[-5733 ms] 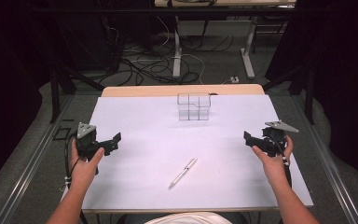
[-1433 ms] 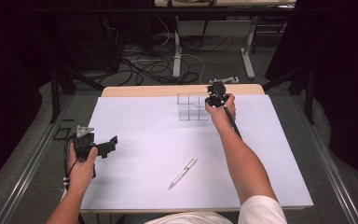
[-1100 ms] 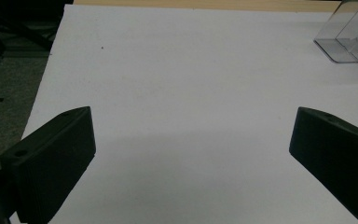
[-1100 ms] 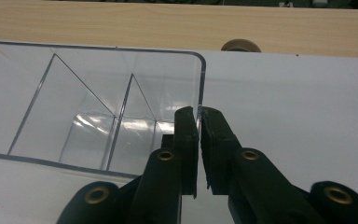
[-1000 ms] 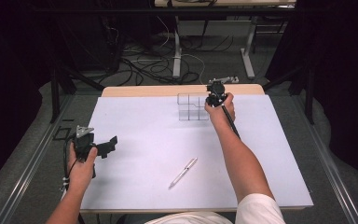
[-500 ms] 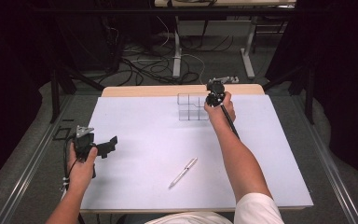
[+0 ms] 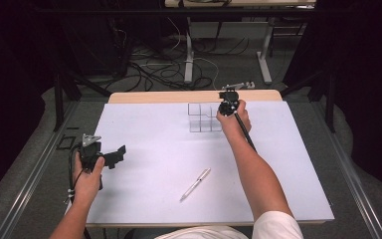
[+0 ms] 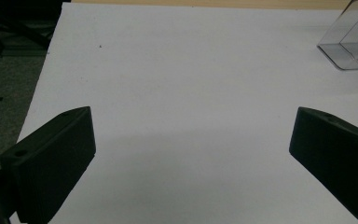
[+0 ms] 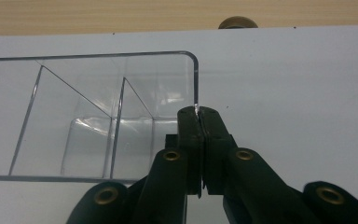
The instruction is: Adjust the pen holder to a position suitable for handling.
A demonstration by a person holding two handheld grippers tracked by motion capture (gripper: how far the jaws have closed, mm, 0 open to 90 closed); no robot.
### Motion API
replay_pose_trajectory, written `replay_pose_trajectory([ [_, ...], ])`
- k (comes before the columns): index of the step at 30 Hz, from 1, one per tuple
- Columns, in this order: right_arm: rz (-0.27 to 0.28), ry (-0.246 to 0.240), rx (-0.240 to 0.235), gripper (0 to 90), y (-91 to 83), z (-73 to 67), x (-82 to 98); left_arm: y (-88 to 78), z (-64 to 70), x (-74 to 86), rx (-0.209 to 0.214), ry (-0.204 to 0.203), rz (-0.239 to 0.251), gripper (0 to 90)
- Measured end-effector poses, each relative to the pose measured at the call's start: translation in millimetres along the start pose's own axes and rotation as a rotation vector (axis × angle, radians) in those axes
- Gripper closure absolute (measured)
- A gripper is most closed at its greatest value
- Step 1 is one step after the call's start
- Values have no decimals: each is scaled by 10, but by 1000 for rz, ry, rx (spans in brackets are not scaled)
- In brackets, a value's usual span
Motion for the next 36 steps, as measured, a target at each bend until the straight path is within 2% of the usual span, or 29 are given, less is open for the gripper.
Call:
replay_pose_trajectory([
  [6, -15, 0, -15, 890, -59, -85, 86, 6, 3, -2, 0, 1, 5, 3],
  [14, -40, -37, -50, 889, -162, -197, 222, 16, 7, 7, -1, 2, -2, 3],
  [16, -52, -31, -57, 889, -179, -220, 243, 18, 5, 5, -2, 5, 0, 3],
  [18, -57, -59, -65, 889, -211, -253, 290, 21, 4, 7, -3, 5, -3, 3],
  [19, -51, -65, -75, 889, -219, -264, 303, 23, 5, 10, -4, 4, -5, 3],
  [22, -77, -68, -87, 889, -260, -298, 349, 28, 12, 14, -2, 5, -5, 3],
  [26, -83, -97, -105, 889, -300, -319, 400, 30, 14, 15, -3, 8, -6, 3],
  [36, -104, -135, -145, 888, -406, -337, 535, 34, 22, 20, -3, 6, -9, 3],
])
Point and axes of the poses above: each handheld gripper's, and its own axes: y roughly forward along the jaws, x roughly out of its underside, z roughly to its right, the point moved 7 cm from there along y, roughly forward along the jaws, and after that the axes turned 3 degrees about -x, right-handed, at the moved point
